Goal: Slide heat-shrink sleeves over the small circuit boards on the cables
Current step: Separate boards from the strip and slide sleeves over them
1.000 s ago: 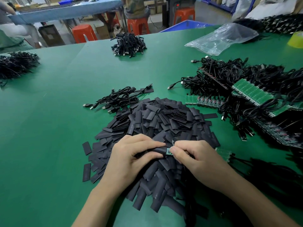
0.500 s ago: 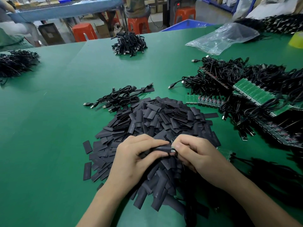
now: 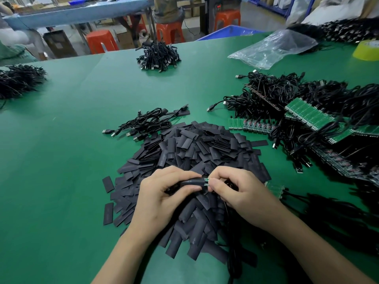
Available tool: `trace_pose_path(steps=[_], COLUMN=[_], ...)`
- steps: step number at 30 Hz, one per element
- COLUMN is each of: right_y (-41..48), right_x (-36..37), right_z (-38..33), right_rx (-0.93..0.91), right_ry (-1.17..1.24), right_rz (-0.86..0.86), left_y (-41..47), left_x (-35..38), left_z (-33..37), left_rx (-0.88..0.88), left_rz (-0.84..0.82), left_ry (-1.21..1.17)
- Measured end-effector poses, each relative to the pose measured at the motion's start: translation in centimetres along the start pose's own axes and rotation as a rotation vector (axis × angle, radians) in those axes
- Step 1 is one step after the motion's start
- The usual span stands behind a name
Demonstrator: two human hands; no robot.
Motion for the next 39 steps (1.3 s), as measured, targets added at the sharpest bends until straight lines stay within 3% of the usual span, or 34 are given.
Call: trace_pose_path(steps=[39], right_y=[-0.5], right_x=[-0.3], right_z=[-0.6], right_rx=[-0.090], right_ry=[-0.031], right_rz=[0.110], left_y=[0.0], left_x=[-0.4], left_z=[1.4], left_rx=[0.073], left_rz=[0.056], left_ry=[0.072])
Point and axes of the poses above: each hand's wrist, its own y-axis towards the middle knuckle, its own x-axis out of the palm, z = x × y, the point moved 10 cm from there along y, towards the middle knuckle, and after that the axes turned 8 degrees about y, right-handed, at the moved point
